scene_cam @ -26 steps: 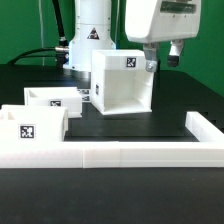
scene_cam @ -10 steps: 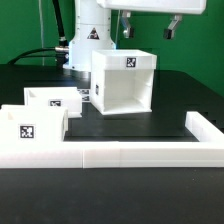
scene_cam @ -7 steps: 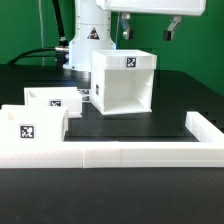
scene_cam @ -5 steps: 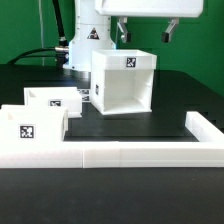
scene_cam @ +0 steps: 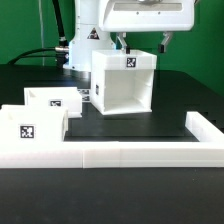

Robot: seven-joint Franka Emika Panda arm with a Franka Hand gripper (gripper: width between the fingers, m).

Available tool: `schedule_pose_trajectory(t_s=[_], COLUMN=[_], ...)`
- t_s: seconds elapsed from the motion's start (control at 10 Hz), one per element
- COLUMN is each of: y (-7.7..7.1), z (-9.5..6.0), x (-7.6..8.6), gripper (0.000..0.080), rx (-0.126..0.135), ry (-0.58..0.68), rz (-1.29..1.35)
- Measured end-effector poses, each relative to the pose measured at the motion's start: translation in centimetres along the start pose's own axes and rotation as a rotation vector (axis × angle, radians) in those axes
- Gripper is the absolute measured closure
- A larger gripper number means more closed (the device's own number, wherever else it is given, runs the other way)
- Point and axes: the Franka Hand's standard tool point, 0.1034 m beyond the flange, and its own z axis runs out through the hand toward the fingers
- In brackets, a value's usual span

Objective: Assemble drawer

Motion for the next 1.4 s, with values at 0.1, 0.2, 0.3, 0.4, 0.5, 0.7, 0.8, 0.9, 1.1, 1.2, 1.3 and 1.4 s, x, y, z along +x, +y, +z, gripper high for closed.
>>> schedule_pose_trajectory(t_s=[0.1, 0.2, 0.3, 0.4, 0.5, 0.7, 0.8, 0.9, 1.1, 1.2, 1.3, 1.4], y=[-0.16, -0.25, -0.25, -0.26, -0.25, -0.25, -0.25, -0.24, -0.24, -0.24, -0.24, -0.24], z=[0.45, 0.86, 1.08, 1.06, 1.07, 1.08, 1.07, 1.08, 1.08, 1.08, 1.08, 1.08], x=[-0.14, -0.22, -0.34, -0.30, -0.31, -0.32, -0.30, -0.31, -0.31, -0.31, -0.31, -0.31], gripper=[0.0150, 0.0150, 0.0150, 0.0270, 0.0407, 0.0590, 0.0717, 0.0762, 0.0762, 0.0762, 0.0762, 0.0762], rx=[0.000, -0.001, -0.003, -0.003, -0.003, -0.003, -0.003, -0.003, -0.003, -0.003, -0.003, -0.003], ry=[-0.006, -0.008, -0.014, -0.014, -0.014, -0.014, -0.014, -0.014, -0.014, -0.014, -0.014, -0.014], rz=[0.013, 0.014, 0.013, 0.013, 0.013, 0.013, 0.013, 0.013, 0.013, 0.013, 0.013, 0.013])
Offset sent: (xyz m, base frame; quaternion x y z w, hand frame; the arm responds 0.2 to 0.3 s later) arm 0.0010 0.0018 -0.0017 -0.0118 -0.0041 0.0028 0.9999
